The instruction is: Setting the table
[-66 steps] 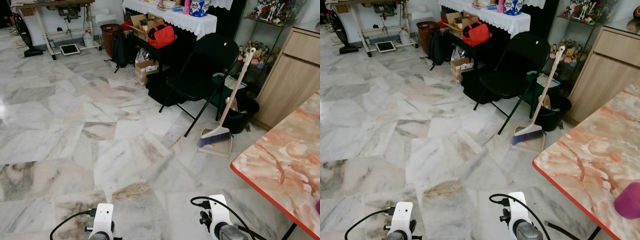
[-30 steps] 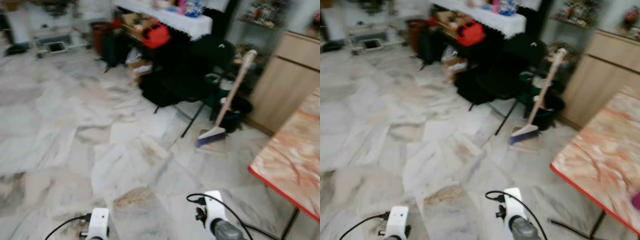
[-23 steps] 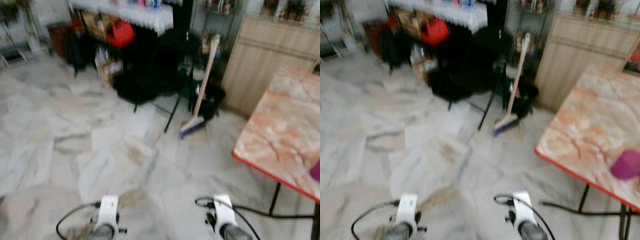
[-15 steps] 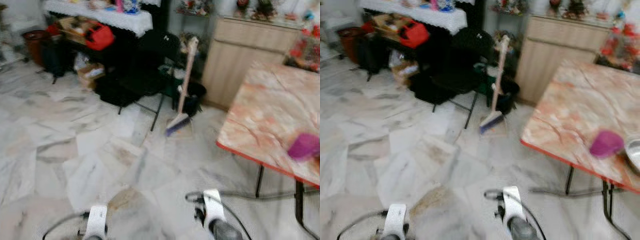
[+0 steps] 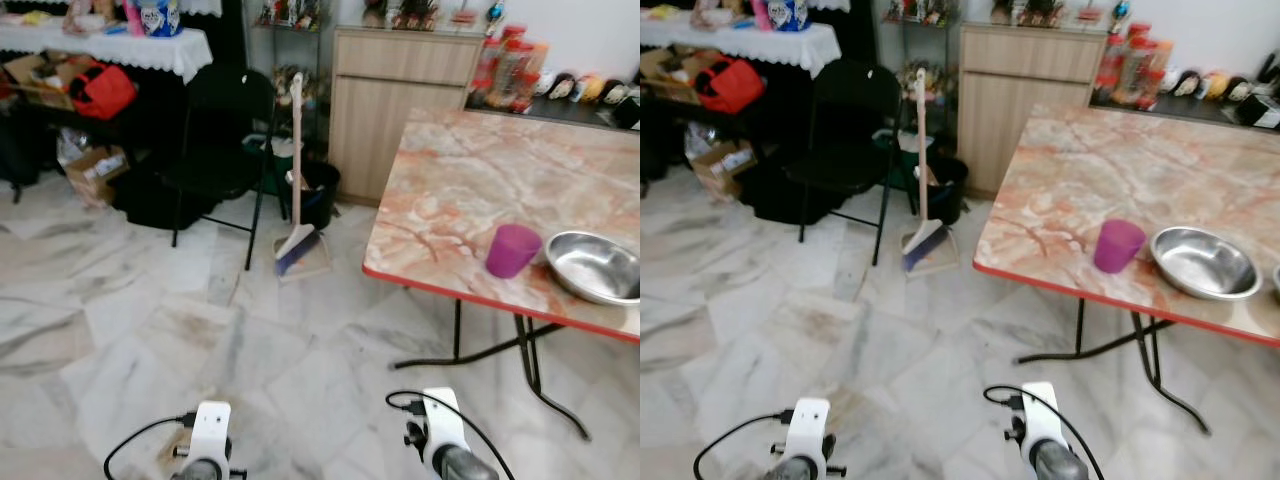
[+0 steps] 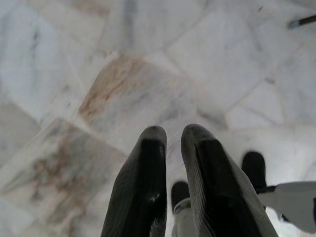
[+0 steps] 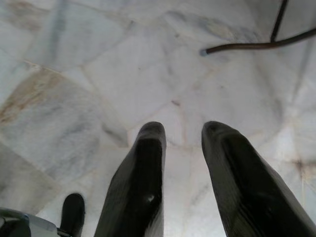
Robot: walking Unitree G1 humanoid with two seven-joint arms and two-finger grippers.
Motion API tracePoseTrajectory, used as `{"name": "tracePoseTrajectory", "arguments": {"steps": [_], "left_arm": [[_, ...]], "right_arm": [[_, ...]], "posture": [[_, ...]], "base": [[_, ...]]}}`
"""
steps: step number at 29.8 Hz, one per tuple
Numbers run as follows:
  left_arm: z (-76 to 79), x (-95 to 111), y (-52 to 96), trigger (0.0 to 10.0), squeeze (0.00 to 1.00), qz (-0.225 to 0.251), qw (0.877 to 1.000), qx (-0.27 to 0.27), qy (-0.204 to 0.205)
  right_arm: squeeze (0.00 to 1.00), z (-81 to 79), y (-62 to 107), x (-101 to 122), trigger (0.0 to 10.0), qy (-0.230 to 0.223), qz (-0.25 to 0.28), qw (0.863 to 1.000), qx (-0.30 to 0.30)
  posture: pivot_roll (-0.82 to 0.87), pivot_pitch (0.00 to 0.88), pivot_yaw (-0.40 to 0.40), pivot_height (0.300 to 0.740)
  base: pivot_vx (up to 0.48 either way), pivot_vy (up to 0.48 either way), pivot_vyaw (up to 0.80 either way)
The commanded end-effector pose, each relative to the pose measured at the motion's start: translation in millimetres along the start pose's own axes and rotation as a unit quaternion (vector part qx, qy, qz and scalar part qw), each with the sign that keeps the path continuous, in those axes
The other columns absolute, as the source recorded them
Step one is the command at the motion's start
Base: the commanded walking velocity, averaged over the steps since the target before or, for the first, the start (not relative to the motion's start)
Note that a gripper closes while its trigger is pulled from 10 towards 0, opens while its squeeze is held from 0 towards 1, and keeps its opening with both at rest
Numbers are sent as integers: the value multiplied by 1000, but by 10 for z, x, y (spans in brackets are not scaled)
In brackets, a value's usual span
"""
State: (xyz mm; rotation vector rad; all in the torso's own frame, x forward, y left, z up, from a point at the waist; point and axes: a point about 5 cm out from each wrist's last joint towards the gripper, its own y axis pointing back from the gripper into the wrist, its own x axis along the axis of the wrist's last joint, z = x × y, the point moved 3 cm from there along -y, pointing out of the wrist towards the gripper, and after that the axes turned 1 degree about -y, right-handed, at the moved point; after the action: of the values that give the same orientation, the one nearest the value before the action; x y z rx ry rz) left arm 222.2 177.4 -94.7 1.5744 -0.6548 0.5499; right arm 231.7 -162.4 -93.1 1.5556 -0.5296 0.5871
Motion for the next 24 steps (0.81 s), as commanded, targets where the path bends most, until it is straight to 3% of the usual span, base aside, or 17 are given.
{"name": "tracePoseTrajectory", "arguments": {"steps": [1,12,16,24], "left_arm": [[-8,-23,2,10000,0,-6,1000,-1,-17],[9,-21,1,10000,0,-6,1000,-2,-23],[7,-23,2,10000,0,-7,1000,-1,-23],[6,-17,1,10000,0,-6,1000,-2,-23]], "right_arm": [[0,-31,-9,46,10000,-5,9,1000,3],[0,-27,-16,75,10000,-13,9,1000,2],[0,-26,-18,77,10000,-14,7,1000,2],[0,-19,-16,97,10000,-10,16,1000,1]], "posture": [[90,0,-20,740],[94,0,-23,740],[94,0,-26,740],[89,0,-22,740]], "base": [[0,0,0],[0,-240,0],[0,-290,-750],[0,-260,0]]}}
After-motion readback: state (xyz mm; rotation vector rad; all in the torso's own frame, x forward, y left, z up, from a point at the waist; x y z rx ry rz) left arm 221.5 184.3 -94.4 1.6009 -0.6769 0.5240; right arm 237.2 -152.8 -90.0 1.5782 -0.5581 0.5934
